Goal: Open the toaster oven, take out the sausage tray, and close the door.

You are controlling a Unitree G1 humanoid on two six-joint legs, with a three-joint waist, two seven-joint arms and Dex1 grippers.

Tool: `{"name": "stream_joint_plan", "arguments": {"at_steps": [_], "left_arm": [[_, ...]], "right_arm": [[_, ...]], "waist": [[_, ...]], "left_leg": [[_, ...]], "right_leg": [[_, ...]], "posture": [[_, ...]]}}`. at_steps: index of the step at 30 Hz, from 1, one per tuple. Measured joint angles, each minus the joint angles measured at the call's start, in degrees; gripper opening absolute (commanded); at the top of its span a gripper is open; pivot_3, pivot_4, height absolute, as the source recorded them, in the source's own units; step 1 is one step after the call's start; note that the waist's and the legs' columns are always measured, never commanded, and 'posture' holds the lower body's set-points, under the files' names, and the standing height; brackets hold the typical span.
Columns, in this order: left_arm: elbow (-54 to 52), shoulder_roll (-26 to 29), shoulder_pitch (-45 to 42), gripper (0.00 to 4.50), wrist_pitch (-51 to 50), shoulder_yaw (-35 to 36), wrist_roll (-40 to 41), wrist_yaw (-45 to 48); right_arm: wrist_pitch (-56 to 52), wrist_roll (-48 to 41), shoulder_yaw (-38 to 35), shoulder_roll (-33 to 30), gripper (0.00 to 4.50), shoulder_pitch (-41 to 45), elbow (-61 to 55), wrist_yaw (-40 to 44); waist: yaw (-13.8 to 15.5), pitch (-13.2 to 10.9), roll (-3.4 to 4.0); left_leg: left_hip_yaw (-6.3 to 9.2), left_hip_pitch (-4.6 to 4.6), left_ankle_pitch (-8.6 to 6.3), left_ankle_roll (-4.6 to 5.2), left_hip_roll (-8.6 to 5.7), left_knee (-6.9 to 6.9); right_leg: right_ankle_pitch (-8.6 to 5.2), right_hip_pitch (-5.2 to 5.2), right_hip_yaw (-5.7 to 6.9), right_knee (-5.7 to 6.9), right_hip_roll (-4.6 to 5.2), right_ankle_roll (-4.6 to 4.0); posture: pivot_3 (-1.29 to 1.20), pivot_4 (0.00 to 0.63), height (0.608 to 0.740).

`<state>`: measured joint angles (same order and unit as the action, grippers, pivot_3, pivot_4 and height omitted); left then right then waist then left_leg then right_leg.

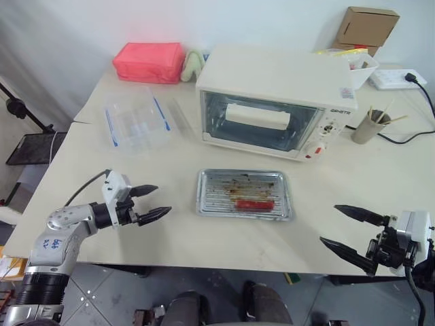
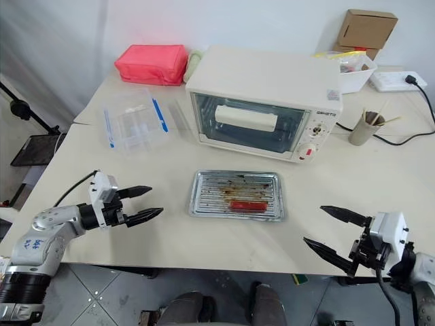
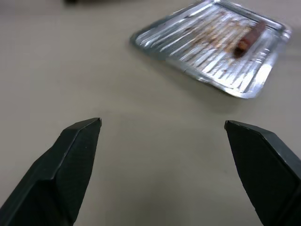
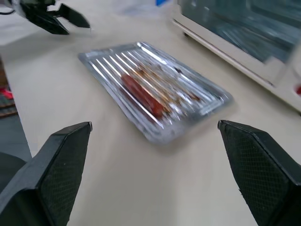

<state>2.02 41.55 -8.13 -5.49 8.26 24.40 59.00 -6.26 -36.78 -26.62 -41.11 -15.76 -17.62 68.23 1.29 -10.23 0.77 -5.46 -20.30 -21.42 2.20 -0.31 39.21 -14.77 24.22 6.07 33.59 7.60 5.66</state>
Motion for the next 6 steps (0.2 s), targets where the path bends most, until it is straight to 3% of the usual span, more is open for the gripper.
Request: {"name": "stream_joint_plan", "arguments": {"at_steps": [6], "left_arm": [[-3.69, 0.63, 4.12, 4.47, 4.16, 4.0, 1.34, 2.11]], "right_arm": [[0.26, 0.28, 3.85, -2.56, 4.5, 4.34, -0.14, 4.03]], "waist": [[0.04, -0.01, -0.01]], "left_leg": [[-0.07, -0.07, 0.1, 0.52, 0.0, -0.01]], "right_leg": [[0.01, 0.04, 0.18, 0.2, -0.01, 0.02]], "posture": [[0.0, 0.15, 0.74]]}}
